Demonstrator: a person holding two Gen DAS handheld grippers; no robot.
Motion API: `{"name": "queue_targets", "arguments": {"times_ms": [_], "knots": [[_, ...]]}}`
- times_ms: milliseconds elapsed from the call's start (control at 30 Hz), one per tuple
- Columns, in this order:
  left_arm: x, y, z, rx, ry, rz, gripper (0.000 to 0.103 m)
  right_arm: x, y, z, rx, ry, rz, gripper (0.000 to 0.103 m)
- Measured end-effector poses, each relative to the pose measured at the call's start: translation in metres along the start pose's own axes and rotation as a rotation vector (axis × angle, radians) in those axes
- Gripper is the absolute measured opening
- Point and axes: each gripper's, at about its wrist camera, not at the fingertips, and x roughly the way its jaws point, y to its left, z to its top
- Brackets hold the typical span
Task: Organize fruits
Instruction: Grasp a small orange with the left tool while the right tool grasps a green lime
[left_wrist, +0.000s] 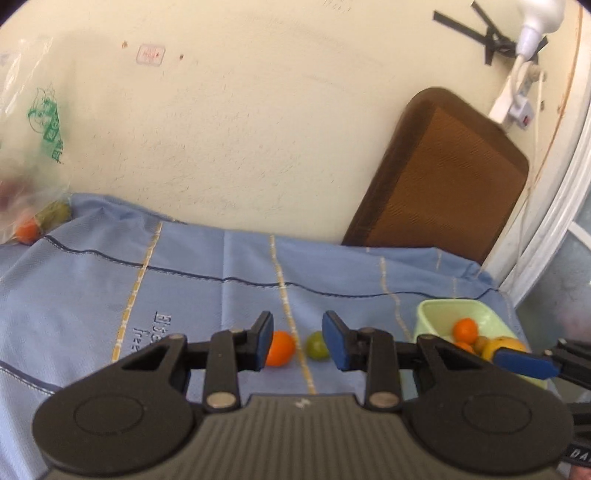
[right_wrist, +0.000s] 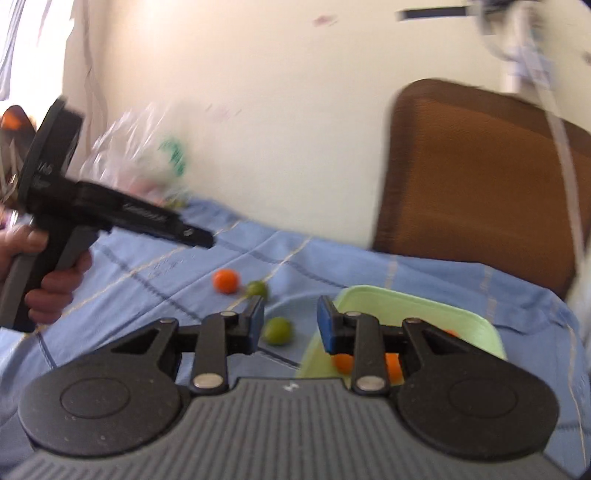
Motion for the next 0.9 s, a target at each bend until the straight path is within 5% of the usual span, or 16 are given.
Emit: {"name": "queue_targets", "arguments": {"times_ms": [133,367,567,900], "knots": [[0.023,0.015,-0.010,-0.037,0.034,0.014,0.038,0.054,0.004,0.018,-0.008,0.135,0.045,0.034],[0.035,0.019,-0.021,-0.081,0.033,-0.007,0.039,0.122,-0.015,0.049,0.190,0.346,0.089,0.035],[0.046,0.006,-0.030,0.013,0.042,0.049,0.031,0.135,-0.024,0.056,0.317,0.378,0.149,0.035],[0.018,0.008,-0.039,-0.006,0.032,0.054,0.030,0.161,-0.008,0.055,0.227,0.458,0.132,0.030]]}}
